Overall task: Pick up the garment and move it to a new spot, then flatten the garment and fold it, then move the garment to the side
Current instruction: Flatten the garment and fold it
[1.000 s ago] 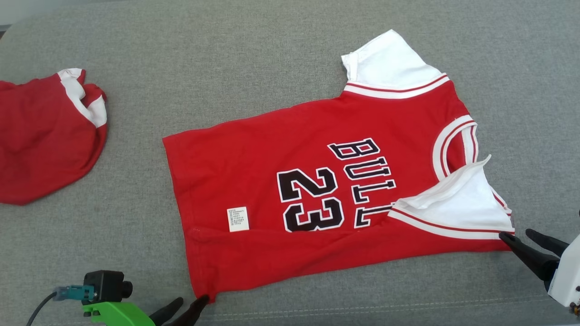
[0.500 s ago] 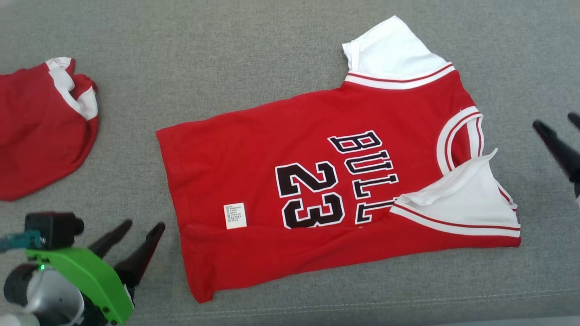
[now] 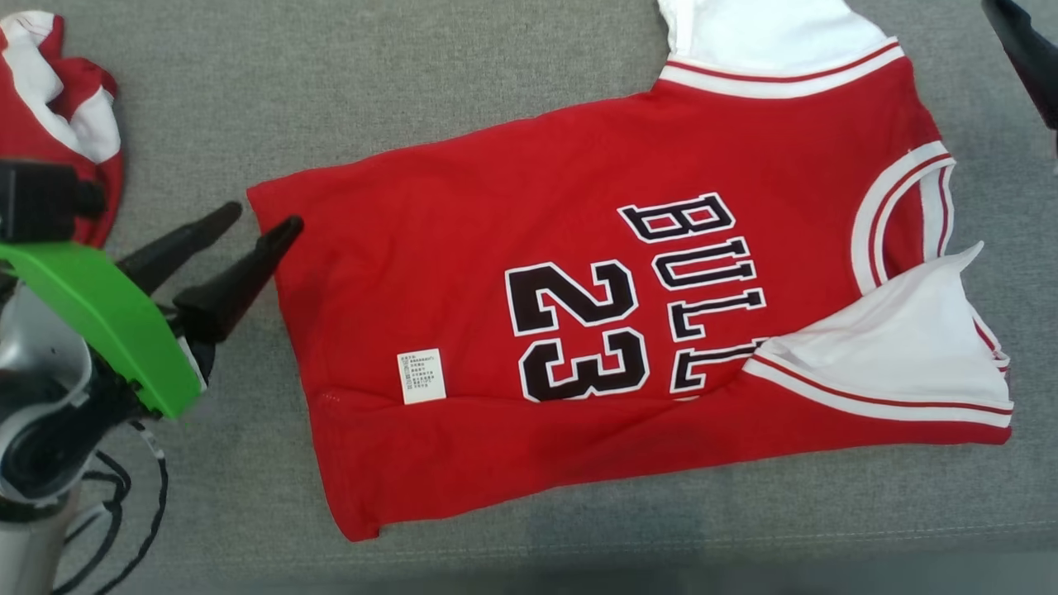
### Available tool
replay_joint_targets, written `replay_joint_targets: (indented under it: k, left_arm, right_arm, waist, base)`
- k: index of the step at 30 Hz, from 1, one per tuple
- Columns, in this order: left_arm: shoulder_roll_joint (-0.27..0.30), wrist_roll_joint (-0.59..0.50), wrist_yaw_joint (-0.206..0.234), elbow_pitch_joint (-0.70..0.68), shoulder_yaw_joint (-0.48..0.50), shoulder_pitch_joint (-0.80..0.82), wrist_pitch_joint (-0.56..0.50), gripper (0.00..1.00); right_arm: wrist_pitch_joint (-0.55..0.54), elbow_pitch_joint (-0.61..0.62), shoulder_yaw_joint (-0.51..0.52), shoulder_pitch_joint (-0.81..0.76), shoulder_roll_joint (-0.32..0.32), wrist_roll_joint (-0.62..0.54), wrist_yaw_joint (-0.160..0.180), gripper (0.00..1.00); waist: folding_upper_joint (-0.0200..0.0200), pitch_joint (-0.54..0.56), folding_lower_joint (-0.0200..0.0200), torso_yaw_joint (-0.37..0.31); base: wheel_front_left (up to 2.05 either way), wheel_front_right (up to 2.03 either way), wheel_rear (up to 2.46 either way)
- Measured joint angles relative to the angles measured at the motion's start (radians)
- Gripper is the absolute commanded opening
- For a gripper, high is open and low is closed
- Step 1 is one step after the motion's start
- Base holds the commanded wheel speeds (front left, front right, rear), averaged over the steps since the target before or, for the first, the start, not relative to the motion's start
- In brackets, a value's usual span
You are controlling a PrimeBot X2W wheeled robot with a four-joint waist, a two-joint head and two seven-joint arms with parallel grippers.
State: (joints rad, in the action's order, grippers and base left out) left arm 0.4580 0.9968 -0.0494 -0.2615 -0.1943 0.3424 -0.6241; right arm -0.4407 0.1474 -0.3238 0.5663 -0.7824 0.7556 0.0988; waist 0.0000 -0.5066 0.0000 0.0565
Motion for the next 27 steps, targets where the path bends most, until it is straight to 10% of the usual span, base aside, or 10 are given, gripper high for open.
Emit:
replay_joint_targets:
  k: [27]
  left_arm:
    - [0.053, 0.127, 0.054, 0.182, 0.032, 0.247, -0.239, 1.0]
  right_arm:
    - [-0.028, -0.288, -0.141, 0.348, 0.206, -0.096, -0.039, 1.0]
  waist:
    - [0.0, -0.185, 0.0001, -0.012]
  base:
    - [0.0, 0.0, 0.0]
